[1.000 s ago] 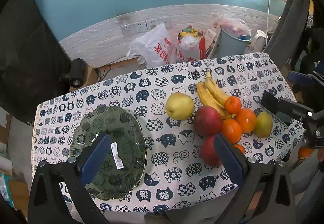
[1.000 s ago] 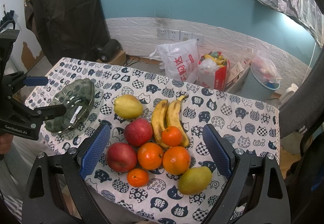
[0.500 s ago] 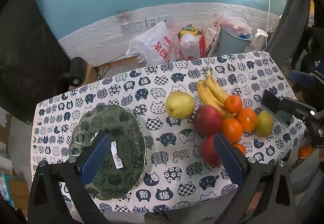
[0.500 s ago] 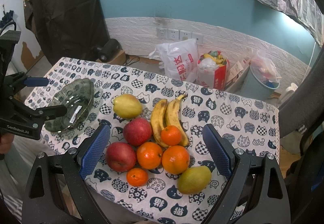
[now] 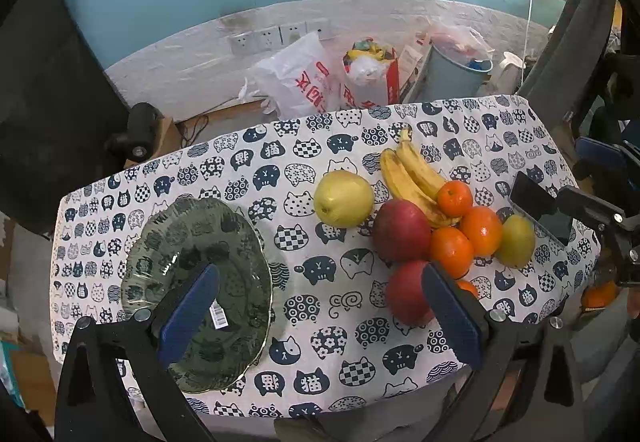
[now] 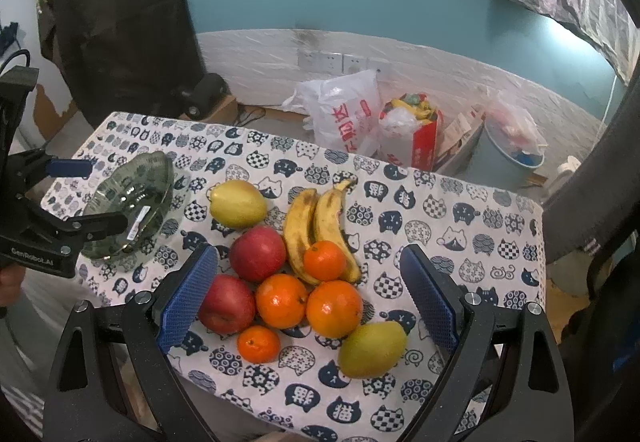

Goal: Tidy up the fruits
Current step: 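Grasp a red apple with the left tool while the right tool grasps a large yellow-green pear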

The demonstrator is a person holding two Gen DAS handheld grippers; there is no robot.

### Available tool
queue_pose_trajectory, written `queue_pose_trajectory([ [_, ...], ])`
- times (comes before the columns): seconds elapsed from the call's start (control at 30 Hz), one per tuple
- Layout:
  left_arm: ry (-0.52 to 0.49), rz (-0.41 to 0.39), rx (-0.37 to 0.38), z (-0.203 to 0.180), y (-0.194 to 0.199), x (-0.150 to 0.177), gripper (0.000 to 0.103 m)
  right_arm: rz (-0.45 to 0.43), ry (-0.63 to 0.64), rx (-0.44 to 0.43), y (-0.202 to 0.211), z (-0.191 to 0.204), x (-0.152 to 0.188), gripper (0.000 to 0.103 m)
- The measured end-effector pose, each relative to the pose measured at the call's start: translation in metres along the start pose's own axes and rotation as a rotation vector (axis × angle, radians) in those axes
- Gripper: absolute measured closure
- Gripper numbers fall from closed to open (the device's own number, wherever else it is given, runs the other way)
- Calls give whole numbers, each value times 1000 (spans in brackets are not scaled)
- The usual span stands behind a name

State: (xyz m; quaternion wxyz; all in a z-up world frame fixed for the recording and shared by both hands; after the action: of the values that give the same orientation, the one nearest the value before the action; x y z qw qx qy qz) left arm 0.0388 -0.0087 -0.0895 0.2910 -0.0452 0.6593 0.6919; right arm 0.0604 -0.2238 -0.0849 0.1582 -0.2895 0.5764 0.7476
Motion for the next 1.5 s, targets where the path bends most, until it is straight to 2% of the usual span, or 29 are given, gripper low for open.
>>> queue_pose_trajectory([
  [0.37,-3,1,-2,-5,-3,-2,1,18,-10,20,-3,-7,2,12],
  [0.57,-7,14,-15,-10,-18,-3,1,62,-20,48,-16,-18,9,12],
  [0.67,-5,44,-7,-15,-32,-1,1,130,-37,76,-34,-30,16,12],
  [0.8,-4,93,31,-29,-51,5,1,176,-46,114,-50,-45,27,12],
  [1.17,-17,193,110,-70,-88,16,1,341,-121,184,-86,-90,77,12],
  [1.5,-33,278,137,-93,-120,31,1,408,-163,163,-108,-103,99,12],
])
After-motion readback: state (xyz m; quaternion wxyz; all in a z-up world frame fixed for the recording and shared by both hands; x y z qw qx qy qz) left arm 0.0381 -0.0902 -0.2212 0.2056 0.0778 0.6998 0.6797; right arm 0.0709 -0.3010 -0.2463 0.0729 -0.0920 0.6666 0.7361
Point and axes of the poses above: each gripper's, at about its wrist camera, not at the fingertips, and y roughly against the way its jaws point, z to its left, x to its underside, the point moved 7 cm from there along -y, roughly the way its jaws point, and after that the axes turned 9 degrees about -y, right-handed, at the moved point
